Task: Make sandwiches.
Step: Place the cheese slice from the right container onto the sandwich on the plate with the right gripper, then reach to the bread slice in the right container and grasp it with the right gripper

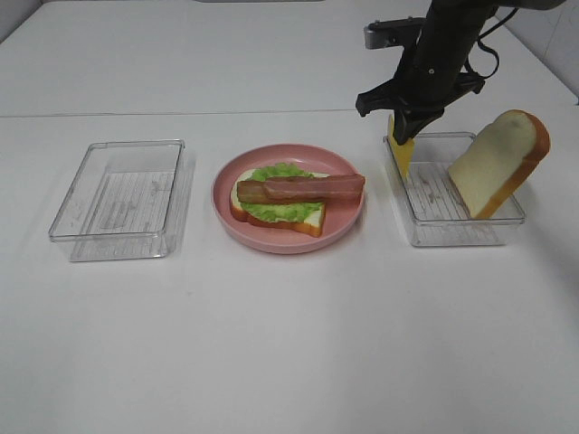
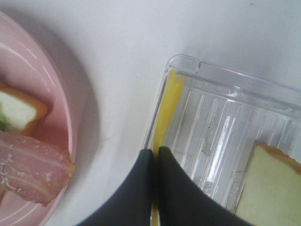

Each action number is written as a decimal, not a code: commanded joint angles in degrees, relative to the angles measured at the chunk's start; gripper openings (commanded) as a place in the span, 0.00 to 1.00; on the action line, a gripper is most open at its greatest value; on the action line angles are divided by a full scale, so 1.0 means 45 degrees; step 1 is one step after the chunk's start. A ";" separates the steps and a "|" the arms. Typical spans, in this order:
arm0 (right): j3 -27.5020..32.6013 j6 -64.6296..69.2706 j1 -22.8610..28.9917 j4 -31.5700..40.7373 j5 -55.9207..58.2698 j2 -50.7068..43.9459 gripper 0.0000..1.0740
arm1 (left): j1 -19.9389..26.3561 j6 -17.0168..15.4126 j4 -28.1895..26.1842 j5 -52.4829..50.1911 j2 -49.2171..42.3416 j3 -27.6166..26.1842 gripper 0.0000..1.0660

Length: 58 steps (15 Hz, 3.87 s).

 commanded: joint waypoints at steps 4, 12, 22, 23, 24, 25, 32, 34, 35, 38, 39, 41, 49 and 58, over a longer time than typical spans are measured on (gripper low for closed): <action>-0.0064 0.0000 -0.0038 -0.0051 0.0166 -0.1477 0.00 | 0.0013 -0.0013 -0.0076 -0.0216 -0.0242 0.0051 0.69; 0.0025 -0.4049 -0.0038 0.8722 0.1490 -0.2152 0.00 | 0.0013 -0.0013 -0.0076 -0.0216 -0.0242 0.0051 0.69; 0.0560 -0.5424 -0.0025 1.4286 0.2788 0.1210 0.00 | 0.0013 -0.0013 -0.0076 -0.0216 -0.0242 0.0051 0.69; 0.0560 -0.5526 0.0000 1.4757 0.2967 0.1426 0.00 | 0.0013 -0.0013 -0.0076 -0.0216 -0.0242 0.0051 0.69; 0.0560 -0.5755 0.0000 1.5266 0.3094 0.1592 0.00 | 0.0013 -0.0013 -0.0076 -0.0216 -0.0242 0.0051 0.69; 0.0560 -0.5793 0.0000 1.5444 0.3069 0.1668 0.00 | 0.0013 -0.0013 -0.0076 -0.0216 -0.0242 0.0051 0.69; 0.0471 -0.4851 -0.0038 1.3929 0.1935 0.2126 0.00 | 0.0013 -0.0013 -0.0076 -0.0216 -0.0242 0.0051 0.69; 0.0255 -0.4329 -0.0038 1.2822 0.1655 0.2126 0.00 | 0.0013 -0.0013 -0.0076 -0.0216 -0.0242 0.0051 0.69; 0.0191 -0.4291 -0.0038 1.2096 0.1375 0.1986 0.00 | 0.0013 -0.0013 -0.0076 -0.0216 -0.0242 0.0051 0.69; 0.0166 -0.3680 -0.0038 1.0606 0.0866 0.1515 0.00 | 0.0013 -0.0013 -0.0076 -0.0216 -0.0242 0.0051 0.69; 0.0166 -0.3603 -0.0038 1.0377 0.0866 0.1515 0.00 | 0.0013 -0.0013 -0.0076 -0.0216 -0.0242 0.0051 0.69; 0.0166 -0.3603 -0.0025 1.0237 0.1031 0.1515 0.03 | 0.0013 -0.0013 -0.0076 -0.0216 -0.0242 0.0051 0.69; 0.0166 -0.3692 -0.0025 0.9957 0.1159 0.0968 0.56 | 0.0013 -0.0013 -0.0076 -0.0216 -0.0242 0.0051 0.69; 0.0166 -0.1031 -0.0076 0.2508 0.1362 -0.2661 0.64 | 0.0013 -0.0013 -0.0076 -0.0216 -0.0242 0.0051 0.69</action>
